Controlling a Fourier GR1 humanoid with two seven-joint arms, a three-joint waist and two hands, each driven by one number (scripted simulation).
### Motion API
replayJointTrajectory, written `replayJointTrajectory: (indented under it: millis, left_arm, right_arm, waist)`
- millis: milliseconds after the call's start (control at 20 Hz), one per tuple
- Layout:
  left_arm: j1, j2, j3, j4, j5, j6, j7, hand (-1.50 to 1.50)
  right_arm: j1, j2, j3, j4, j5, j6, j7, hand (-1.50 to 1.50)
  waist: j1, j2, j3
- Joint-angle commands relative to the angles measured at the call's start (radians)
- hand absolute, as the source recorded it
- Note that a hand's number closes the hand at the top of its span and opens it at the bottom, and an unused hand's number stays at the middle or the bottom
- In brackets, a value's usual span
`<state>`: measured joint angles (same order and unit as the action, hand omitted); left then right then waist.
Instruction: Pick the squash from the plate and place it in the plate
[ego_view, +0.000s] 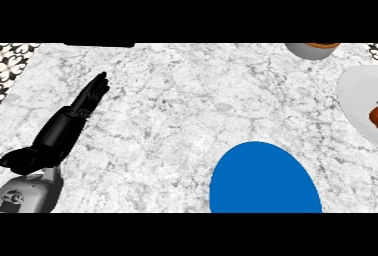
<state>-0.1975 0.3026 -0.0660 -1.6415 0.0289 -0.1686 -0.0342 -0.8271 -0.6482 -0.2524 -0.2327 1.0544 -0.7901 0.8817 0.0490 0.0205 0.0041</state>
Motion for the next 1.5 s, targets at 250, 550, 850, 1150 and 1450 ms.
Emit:
replayJointTrajectory:
  millis: [250,550,850,1150,1450]
  left_arm:
    - [-0.002,-0.002,0.026,0.025,0.015,-0.006,0.016,0.00]
    - [0.065,-0.005,0.029,-0.013,0.001,0.006,-0.002,0.00]
    - [0.017,0.023,0.073,0.025,0.021,-0.026,0.023,0.00]
    - [0.035,-0.018,0.059,-0.035,0.003,-0.008,0.056,0.00]
    - [0.029,-0.054,0.036,-0.020,-0.058,-0.002,0.017,0.00]
  right_arm:
    - [-0.014,0.083,-0.116,-0.184,-0.150,-0.273,-0.200,-1.50]
    - [0.073,0.193,-0.215,-0.418,-0.373,-0.351,-0.409,-1.50]
    - [0.298,0.248,-0.227,-0.772,-0.623,-0.226,-0.598,-1.50]
    - [0.581,0.306,-0.151,-1.140,-0.575,-0.168,-0.477,-1.50]
    - [0.730,0.342,-0.117,-1.427,-0.415,-0.091,-0.252,-1.50]
  waist:
    - [-0.031,-0.012,0.001]
    - [-0.053,-0.025,-0.001]
    - [-0.071,-0.026,-0.003]
    - [-0.065,-0.026,-0.005]
    - [-0.058,-0.023,-0.005]
